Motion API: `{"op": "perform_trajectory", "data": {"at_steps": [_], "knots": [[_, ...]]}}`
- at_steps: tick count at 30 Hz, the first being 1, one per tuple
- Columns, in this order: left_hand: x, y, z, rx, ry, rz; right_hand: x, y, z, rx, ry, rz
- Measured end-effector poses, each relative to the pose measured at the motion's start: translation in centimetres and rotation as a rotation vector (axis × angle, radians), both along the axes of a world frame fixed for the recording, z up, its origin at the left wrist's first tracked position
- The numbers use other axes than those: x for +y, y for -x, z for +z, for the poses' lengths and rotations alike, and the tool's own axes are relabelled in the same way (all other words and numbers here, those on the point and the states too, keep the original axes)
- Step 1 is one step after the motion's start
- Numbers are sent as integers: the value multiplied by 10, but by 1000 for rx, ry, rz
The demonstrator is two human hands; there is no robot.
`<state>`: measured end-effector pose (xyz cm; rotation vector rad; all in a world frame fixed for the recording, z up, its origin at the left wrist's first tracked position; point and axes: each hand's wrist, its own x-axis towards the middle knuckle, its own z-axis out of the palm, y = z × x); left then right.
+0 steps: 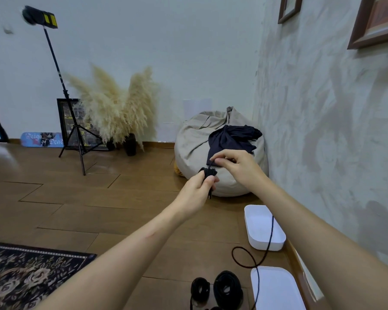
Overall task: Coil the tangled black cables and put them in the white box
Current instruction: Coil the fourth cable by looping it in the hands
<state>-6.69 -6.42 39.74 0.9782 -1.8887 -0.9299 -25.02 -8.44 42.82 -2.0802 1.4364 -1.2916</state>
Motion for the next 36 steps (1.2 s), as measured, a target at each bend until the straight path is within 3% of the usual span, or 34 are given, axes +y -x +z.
{"op": "perform_trajectory", "data": {"at_steps": [7,12,18,24,29,36], "knots": [[3,1,17,202,13,-86,7,-5,-10,-243,-147,58],[-3,-4,27,292,-17,-71,11,-25,-33,-85,-298,113],[-17,-8,18,365,-8,153,16,-61,-26,-21,-342,157],[-33,-24,8,222,124,421,23,-63,-17,21,-375,251],[-35,-28,1,55,80,286,14,-48,-8,169,-231,198],[-20,-16,3,3,-204,-60,18,-21,4,316,-65,82]]}}
